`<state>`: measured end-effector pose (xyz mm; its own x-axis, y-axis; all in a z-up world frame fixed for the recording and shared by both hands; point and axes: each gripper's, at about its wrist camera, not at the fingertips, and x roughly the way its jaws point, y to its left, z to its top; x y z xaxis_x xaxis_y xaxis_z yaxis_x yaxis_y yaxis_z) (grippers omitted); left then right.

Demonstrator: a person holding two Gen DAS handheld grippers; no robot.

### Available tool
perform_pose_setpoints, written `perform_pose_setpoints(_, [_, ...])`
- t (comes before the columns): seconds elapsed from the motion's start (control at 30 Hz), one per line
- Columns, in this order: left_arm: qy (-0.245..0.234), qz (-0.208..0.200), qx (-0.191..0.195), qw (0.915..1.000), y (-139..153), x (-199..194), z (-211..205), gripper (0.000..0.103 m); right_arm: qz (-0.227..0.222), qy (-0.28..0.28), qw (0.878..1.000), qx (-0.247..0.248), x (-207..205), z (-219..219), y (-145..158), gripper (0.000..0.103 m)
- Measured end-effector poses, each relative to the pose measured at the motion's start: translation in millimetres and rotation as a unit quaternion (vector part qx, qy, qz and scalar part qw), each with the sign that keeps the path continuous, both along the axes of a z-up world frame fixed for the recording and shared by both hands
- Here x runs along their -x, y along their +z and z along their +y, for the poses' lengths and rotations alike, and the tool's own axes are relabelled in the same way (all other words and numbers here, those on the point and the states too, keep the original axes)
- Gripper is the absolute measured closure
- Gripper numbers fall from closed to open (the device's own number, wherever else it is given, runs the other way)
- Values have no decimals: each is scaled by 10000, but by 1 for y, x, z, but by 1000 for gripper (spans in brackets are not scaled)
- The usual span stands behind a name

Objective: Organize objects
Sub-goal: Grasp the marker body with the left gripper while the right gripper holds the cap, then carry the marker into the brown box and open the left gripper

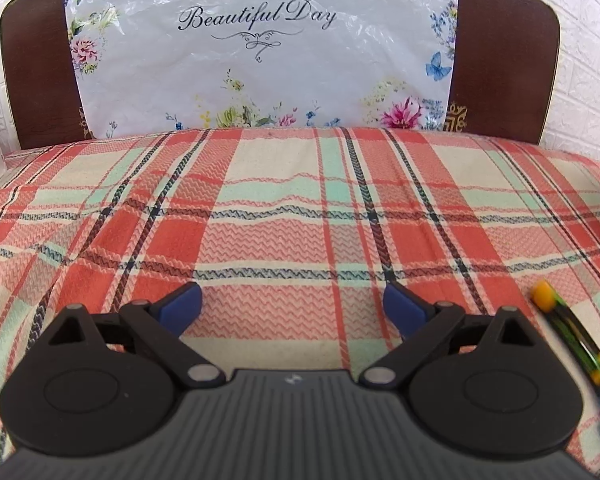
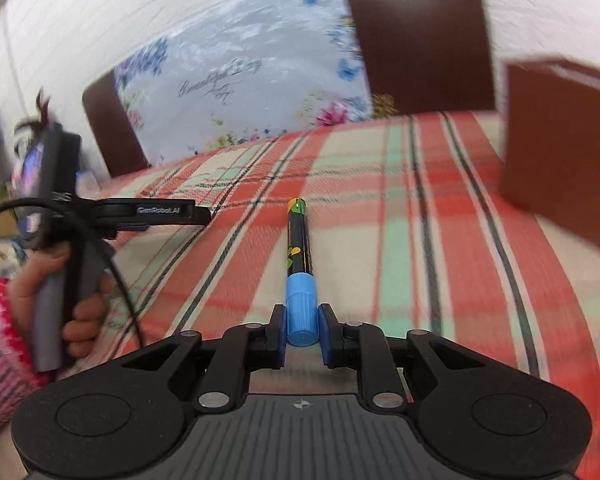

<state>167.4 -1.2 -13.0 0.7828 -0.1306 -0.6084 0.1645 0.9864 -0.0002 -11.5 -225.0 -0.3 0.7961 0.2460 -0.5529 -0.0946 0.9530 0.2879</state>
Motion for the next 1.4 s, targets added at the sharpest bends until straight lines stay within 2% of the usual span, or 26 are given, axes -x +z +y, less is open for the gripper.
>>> perform_pose_setpoints(0.07, [-31, 232, 95, 9997, 6, 1, -5, 6, 13, -103, 9995, -289, 8, -6, -4, 87])
perform_pose_setpoints(0.17, [-353, 618, 423, 9966, 15, 10, -24, 8, 43, -171, 9982, -572, 8, -12, -7, 88])
perform_pose_setpoints(0.3, [-893, 1202, 938, 9843, 25, 22, -59, 17, 35, -146, 9972, -730, 9, -16, -9, 88])
perform_pose_setpoints(0.43, [-1166, 1654, 937, 9748, 25, 27, -95, 20, 34, -109, 9952, -976, 11, -24, -11, 88])
perform_pose_setpoints(0.53, [-1307, 1782, 794, 9720, 23, 32, -114, 22, 11, -84, 9942, -1075, 12, -28, -14, 88])
perform_pose_setpoints(0.63, [-1342, 1642, 459, 9762, 23, 37, -128, 55, -3, -59, 9932, -1164, 14, -31, -14, 88])
perform_pose_setpoints(0.67, [-1337, 1644, 452, 9763, 24, 36, -129, 73, -17, -46, 9931, -1169, 16, -32, -13, 87])
perform_pose_setpoints(0.77, [-1360, 1671, 705, 9740, 37, 32, -129, 76, -177, -39, 9942, -1064, 23, -31, -6, 86])
perform_pose_setpoints(0.9, [-1836, 1143, 745, 9735, 81, 40, -156, 78, -706, -255, 9941, -787, 35, -42, 16, 86])
perform_pose_setpoints(1.03, [-2503, 597, 790, 9631, 129, 47, -206, 79, -1340, -838, 9851, -672, 42, -72, 47, 87])
perform_pose_setpoints(1.1, [-2806, 420, 732, 9561, 144, 48, -236, 79, -1623, -1186, 9781, -537, 45, -90, 61, 87])
perform_pose_setpoints(1.23, [-3242, 287, 559, 9439, 149, 47, -293, 79, -1751, -1811, 9666, -481, 38, -130, 72, 87])
perform_pose_setpoints(1.4, [-3347, 434, 341, 9407, 127, 31, -340, 79, -1563, -2271, 9592, -621, 22, -171, 63, 87])
